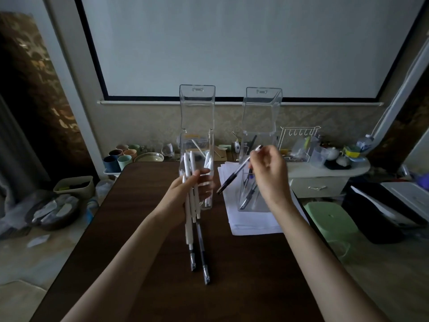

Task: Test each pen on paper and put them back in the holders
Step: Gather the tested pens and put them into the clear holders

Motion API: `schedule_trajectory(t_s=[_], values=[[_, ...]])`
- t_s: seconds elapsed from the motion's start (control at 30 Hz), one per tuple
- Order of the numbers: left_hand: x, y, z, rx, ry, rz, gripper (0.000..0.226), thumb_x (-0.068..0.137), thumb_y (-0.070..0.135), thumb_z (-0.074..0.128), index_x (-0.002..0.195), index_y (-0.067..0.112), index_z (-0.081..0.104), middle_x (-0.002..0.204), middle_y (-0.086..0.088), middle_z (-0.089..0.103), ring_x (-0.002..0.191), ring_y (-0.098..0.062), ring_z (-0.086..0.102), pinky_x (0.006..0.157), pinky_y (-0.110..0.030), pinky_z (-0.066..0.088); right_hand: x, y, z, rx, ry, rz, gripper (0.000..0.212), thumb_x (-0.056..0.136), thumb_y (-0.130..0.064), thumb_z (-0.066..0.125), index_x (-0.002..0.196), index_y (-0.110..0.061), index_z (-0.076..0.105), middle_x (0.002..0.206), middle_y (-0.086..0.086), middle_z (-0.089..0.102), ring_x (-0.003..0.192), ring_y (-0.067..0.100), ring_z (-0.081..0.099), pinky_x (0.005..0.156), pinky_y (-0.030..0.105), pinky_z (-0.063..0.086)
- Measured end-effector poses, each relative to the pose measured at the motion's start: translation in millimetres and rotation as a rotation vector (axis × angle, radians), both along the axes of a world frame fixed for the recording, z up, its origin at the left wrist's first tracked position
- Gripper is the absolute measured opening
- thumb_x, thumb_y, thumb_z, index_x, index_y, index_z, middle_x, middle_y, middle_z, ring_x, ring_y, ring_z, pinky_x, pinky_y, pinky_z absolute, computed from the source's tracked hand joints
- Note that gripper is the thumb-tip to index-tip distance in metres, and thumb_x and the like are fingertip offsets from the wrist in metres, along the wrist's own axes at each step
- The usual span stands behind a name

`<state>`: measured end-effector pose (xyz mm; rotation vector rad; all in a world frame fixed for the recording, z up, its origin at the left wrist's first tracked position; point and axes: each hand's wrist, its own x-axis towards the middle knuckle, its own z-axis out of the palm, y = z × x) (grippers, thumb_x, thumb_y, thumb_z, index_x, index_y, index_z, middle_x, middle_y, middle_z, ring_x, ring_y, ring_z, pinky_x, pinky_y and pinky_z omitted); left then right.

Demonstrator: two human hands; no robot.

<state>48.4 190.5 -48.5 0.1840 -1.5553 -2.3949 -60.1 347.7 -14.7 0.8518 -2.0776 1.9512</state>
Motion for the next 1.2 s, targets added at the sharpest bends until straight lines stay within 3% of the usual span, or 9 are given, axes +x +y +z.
schedule_trajectory(t_s=[0.07, 0.2, 0.37, 0.47, 0.57, 0.73, 0.9, 1.03, 1.2], values=[[-3, 0, -2, -0.098, 0.001, 0.024, 0.023, 0.09, 0.026, 0.049, 0.098, 0.008, 0.059, 0.065, 0.0, 0.051, 0.052, -0.01, 0.047, 0.049, -0.021, 0.043, -8, 11, 6, -0.064, 0.138, -0.161, 0.005, 0.093, -0.015, 0.055, 0.092, -0.011, 0.052, 0.079, 0.0, 0.059, 0.067, 0.004, 0.055, 0.062, 0.011, 0.043], [-8, 7, -2, -0.183, -0.016, 0.043, 0.028, 0.086, 0.038, 0.052, 0.085, 0.011, 0.056, 0.057, 0.003, 0.024, 0.047, -0.008, 0.024, 0.043, -0.02, 0.026, -30, 25, 15, -0.114, 0.282, -0.403, 0.008, 0.091, -0.012, 0.057, 0.093, -0.005, 0.053, 0.073, -0.013, 0.052, 0.062, -0.006, 0.052, 0.058, 0.007, 0.038], [-9, 11, 0, -0.19, -0.056, 0.112, 0.038, 0.087, 0.038, 0.055, 0.058, 0.016, 0.043, 0.054, 0.003, 0.023, 0.046, -0.011, 0.021, 0.043, -0.021, 0.023, -63, 21, 0, 0.149, 0.175, -0.414, 0.021, 0.091, -0.018, 0.058, 0.097, 0.002, 0.059, 0.084, 0.009, 0.067, 0.075, 0.021, 0.061, 0.067, 0.031, 0.044], [-9, 8, 2, -0.215, -0.019, 0.229, 0.039, 0.085, 0.033, 0.057, 0.059, 0.017, 0.033, 0.05, 0.005, 0.026, 0.044, -0.009, 0.023, 0.044, -0.021, 0.025, -67, 18, -7, 0.398, 0.061, -0.327, 0.036, 0.091, -0.029, 0.06, 0.11, 0.002, 0.056, 0.086, 0.006, 0.062, 0.08, 0.024, 0.059, 0.069, 0.03, 0.043], [-15, -7, 19, -0.273, 0.062, 0.332, 0.04, 0.095, 0.027, 0.047, 0.059, 0.017, 0.032, 0.047, 0.008, 0.032, 0.044, -0.008, 0.028, 0.047, -0.022, 0.03, -53, 18, -10, 0.353, 0.083, -0.331, 0.031, 0.094, -0.025, 0.055, 0.112, -0.001, 0.052, 0.075, -0.001, 0.055, 0.068, 0.02, 0.058, 0.058, 0.026, 0.041], [-53, -36, 65, -0.305, 0.195, 0.408, 0.036, 0.098, 0.029, 0.042, 0.065, 0.018, 0.036, 0.052, 0.01, 0.038, 0.051, -0.007, 0.035, 0.055, -0.023, 0.035, -26, 13, -20, 0.284, 0.104, -0.165, 0.015, 0.096, -0.02, 0.049, 0.103, -0.008, 0.054, 0.077, 0.005, 0.061, 0.063, 0.024, 0.06, 0.056, 0.037, 0.051], [-93, -51, 77, -0.326, 0.199, 0.566, 0.033, 0.098, 0.033, 0.043, 0.069, 0.017, 0.048, 0.063, 0.001, 0.045, 0.057, -0.009, 0.042, 0.06, -0.023, 0.037, -6, 7, -28, 0.261, 0.086, 0.042, 0.008, 0.096, -0.022, 0.048, 0.097, -0.018, 0.055, 0.071, -0.001, 0.062, 0.055, 0.01, 0.057, 0.049, 0.027, 0.045], [-100, -60, 45, -0.535, -0.064, 0.442, 0.024, 0.093, 0.023, 0.055, 0.111, 0.007, 0.055, 0.094, -0.005, 0.061, 0.081, -0.008, 0.056, 0.079, -0.026, 0.049, 4, 5, -39, 0.309, 0.096, 0.17, 0.007, 0.096, -0.018, 0.05, 0.099, -0.018, 0.056, 0.074, 0.001, 0.062, 0.054, 0.001, 0.052, 0.049, 0.016, 0.038], [-76, -60, 35, -0.791, -0.12, 0.551, 0.054, 0.083, 0.014, 0.069, 0.13, 0.0, 0.046, 0.109, -0.002, 0.059, 0.095, -0.011, 0.058, 0.065, -0.004, 0.045, 11, 5, -53, 0.293, 0.05, 0.207, 0.005, 0.094, -0.016, 0.052, 0.097, -0.019, 0.056, 0.073, -0.001, 0.061, 0.061, 0.002, 0.056, 0.055, 0.017, 0.044]])
